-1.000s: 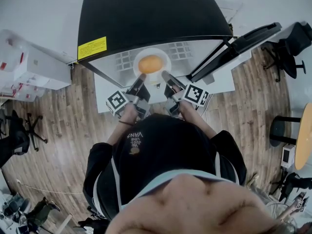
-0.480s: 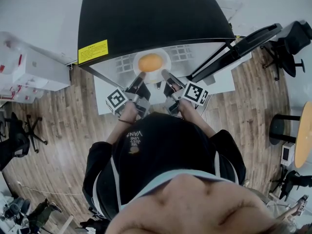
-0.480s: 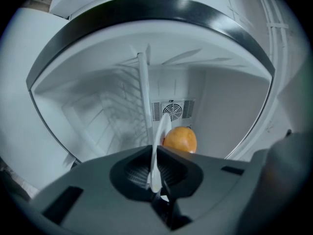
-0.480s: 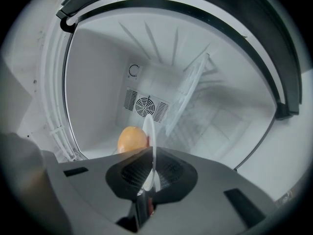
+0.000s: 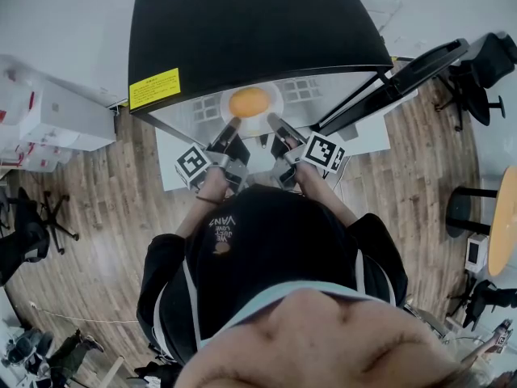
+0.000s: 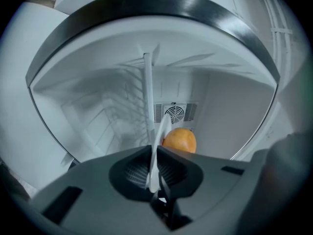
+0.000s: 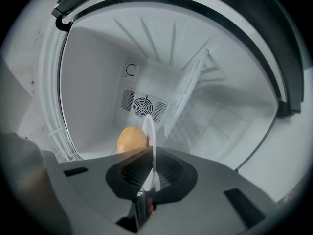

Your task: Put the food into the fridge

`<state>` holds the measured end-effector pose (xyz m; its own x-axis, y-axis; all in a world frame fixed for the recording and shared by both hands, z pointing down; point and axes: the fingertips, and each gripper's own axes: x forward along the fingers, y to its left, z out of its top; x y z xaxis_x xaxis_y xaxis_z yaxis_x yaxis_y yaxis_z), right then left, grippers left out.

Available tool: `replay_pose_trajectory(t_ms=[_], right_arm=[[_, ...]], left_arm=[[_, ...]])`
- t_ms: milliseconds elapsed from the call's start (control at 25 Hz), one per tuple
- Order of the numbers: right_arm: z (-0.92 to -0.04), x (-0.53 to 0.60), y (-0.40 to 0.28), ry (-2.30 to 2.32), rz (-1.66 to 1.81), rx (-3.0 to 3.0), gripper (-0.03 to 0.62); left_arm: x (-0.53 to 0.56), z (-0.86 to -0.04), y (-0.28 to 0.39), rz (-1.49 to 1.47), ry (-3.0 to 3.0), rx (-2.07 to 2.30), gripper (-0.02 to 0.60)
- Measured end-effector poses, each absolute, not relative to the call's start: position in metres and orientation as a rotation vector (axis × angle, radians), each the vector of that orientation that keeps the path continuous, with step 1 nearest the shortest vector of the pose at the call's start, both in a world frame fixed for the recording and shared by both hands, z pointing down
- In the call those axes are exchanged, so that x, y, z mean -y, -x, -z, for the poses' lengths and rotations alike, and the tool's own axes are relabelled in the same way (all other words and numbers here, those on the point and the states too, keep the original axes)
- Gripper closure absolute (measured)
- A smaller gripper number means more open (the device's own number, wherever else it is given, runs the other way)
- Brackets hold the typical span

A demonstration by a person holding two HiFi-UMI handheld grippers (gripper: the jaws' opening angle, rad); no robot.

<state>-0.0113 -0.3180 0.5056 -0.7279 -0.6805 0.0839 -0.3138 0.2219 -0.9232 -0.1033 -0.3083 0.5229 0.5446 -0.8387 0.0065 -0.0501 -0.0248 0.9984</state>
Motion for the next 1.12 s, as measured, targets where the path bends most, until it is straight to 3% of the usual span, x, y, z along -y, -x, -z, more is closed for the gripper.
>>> replay_pose_trajectory(t_ms=[1120], right_arm=[[-0.502, 0.330, 0.011, 0.968, 1.498, -2.166, 0.561]], left_arm=[[0.318, -0.509, 0.101, 0.845, -1.417, 0.705, 0.544]])
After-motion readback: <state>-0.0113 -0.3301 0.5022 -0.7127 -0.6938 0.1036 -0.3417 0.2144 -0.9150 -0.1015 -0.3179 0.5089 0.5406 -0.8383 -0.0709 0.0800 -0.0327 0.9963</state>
